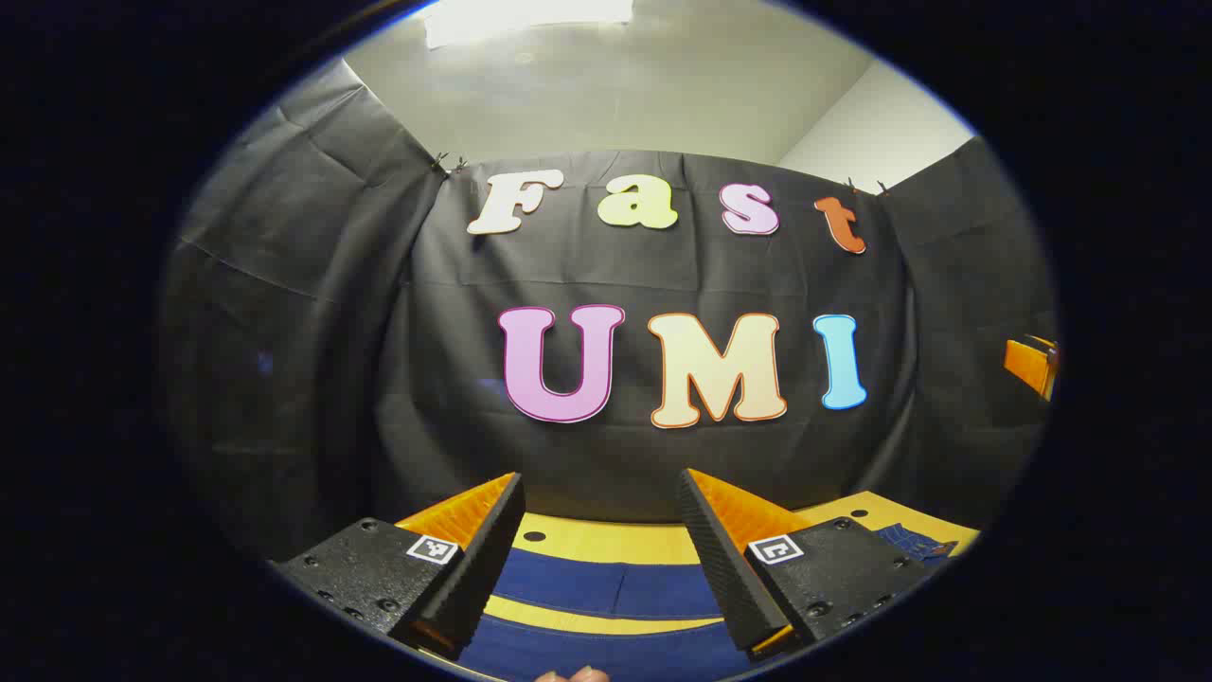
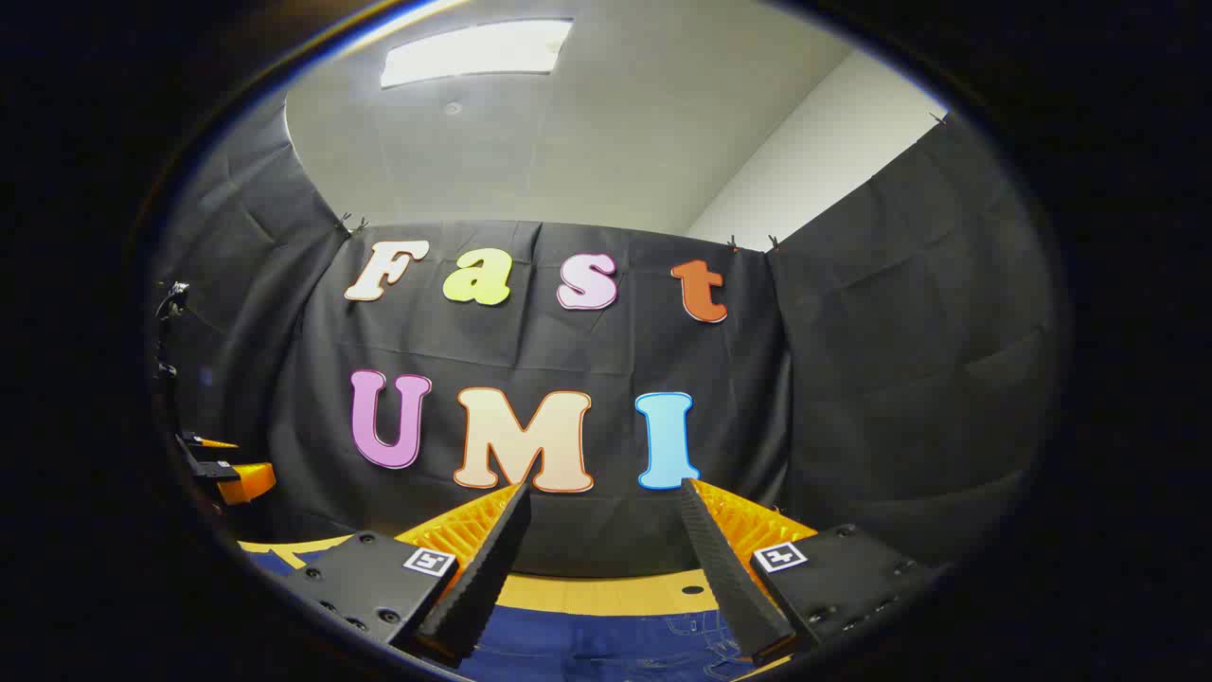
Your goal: Grasp the waist and the cuffs of the jeans and fold them to make the two legs overlap; first hold the waist and fold one-third of the jeans toward the cuffs, then hold the cuffs and fold the remaining one-third in the same direction to finish folding.
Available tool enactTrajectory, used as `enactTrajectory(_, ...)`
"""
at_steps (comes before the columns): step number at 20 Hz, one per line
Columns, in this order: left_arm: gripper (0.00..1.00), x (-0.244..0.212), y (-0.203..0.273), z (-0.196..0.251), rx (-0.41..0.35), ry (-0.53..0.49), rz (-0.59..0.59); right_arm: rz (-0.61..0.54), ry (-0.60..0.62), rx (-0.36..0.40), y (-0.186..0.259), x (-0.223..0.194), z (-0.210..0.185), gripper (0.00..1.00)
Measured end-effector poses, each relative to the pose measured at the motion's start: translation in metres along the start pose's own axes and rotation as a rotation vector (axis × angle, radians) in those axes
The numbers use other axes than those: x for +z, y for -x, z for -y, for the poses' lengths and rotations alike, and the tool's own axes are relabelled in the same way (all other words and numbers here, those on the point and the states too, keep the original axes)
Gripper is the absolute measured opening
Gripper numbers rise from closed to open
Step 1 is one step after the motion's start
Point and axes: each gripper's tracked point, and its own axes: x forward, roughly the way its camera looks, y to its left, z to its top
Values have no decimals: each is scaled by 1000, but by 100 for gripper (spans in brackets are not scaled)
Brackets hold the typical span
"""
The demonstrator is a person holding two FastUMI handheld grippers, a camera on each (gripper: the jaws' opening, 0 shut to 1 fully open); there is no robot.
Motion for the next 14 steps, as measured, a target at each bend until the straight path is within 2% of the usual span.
enactTrajectory(5,93,-8,-6,0,10,2,-12,-4,5,12,-6,-6,1,98)
enactTrajectory(7,94,-11,-8,5,-11,1,-14,-10,7,19,-8,-9,1,98)
enactTrajectory(11,93,-24,-7,-14,-34,-95,-29,-31,-12,42,-15,-20,0,98)
enactTrajectory(14,94,-51,-2,-34,-71,-193,-110,-42,-23,35,-18,-32,-10,98)
